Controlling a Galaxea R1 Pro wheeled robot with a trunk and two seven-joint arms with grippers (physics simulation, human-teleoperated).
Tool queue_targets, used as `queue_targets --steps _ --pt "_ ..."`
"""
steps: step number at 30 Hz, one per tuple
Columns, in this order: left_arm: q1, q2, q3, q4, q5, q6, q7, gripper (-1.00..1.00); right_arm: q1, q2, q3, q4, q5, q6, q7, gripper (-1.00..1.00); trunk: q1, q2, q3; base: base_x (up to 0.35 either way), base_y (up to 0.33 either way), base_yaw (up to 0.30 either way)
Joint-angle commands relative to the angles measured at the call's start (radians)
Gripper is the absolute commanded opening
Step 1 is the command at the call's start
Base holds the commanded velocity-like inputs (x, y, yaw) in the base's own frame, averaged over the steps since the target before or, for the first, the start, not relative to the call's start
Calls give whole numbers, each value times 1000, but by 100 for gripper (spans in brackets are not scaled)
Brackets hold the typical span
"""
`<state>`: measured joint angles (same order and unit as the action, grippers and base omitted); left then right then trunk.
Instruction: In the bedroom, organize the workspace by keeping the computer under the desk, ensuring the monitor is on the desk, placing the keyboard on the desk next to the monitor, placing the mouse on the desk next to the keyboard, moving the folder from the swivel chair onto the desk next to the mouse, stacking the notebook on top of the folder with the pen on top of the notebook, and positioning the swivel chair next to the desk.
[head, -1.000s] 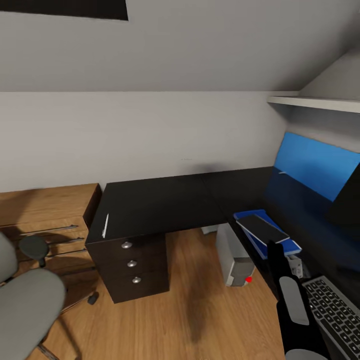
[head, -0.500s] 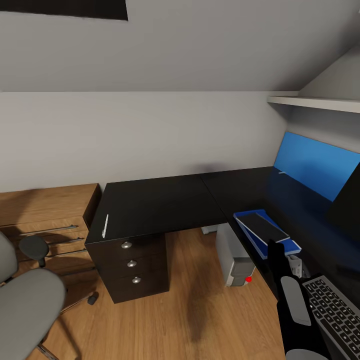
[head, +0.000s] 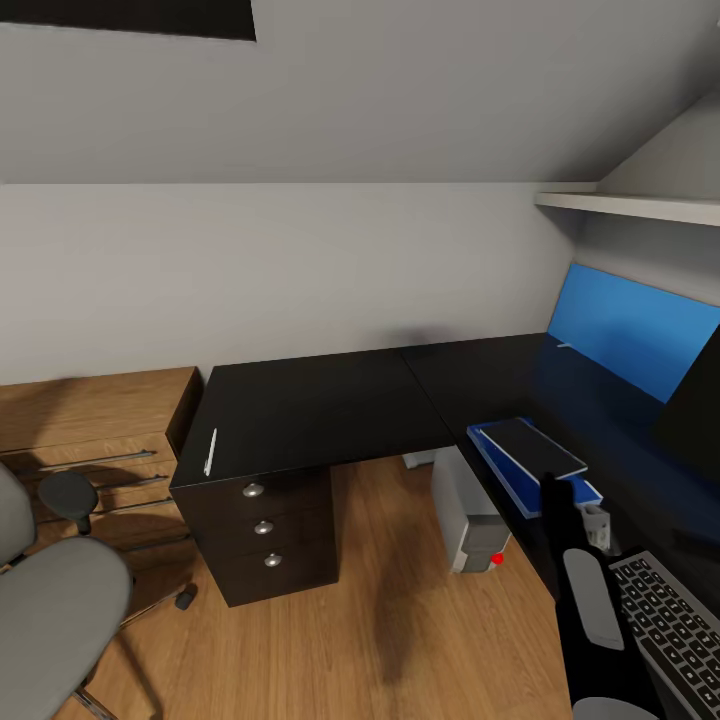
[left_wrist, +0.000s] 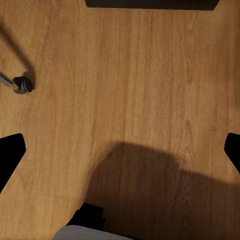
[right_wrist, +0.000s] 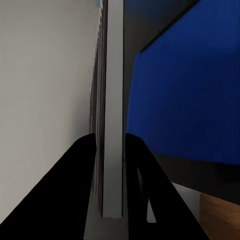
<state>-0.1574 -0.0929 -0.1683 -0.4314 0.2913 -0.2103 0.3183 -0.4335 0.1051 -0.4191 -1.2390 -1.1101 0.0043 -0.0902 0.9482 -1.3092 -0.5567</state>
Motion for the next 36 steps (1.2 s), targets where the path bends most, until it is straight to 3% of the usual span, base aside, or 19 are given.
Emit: queue_targets --steps 1,7,9,18,27,36 --pt "-1 1 -8 0 10 -4 7 100 -1 1 0 -1 -7 -8 -2 -100 0 -1 -1 0 0 0" --pt "-1 1 -8 0 10 -4 7 100 -1 5 1 1 93 -104 -6 -100 0 -1 -1 0 0 0" --pt "-1 1 -8 0 9 -5 7 100 -1 5 0 1 108 -114 -8 -100 0 -1 -1 0 0 0" --pt "-1 1 -8 0 9 -7 7 100 -1 5 3 1 118 -118 -11 -100 0 -1 -1 0 0 0" --pt "-1 1 -8 0 9 -8 7 100 -1 3 31 1 119 -118 -100 -100 0 -1 -1 79 19 0" --pt "-1 1 -9 0 9 -8 7 100 -1 2 37 2 118 -116 -114 -100 0 -1 -1 40 5 0"
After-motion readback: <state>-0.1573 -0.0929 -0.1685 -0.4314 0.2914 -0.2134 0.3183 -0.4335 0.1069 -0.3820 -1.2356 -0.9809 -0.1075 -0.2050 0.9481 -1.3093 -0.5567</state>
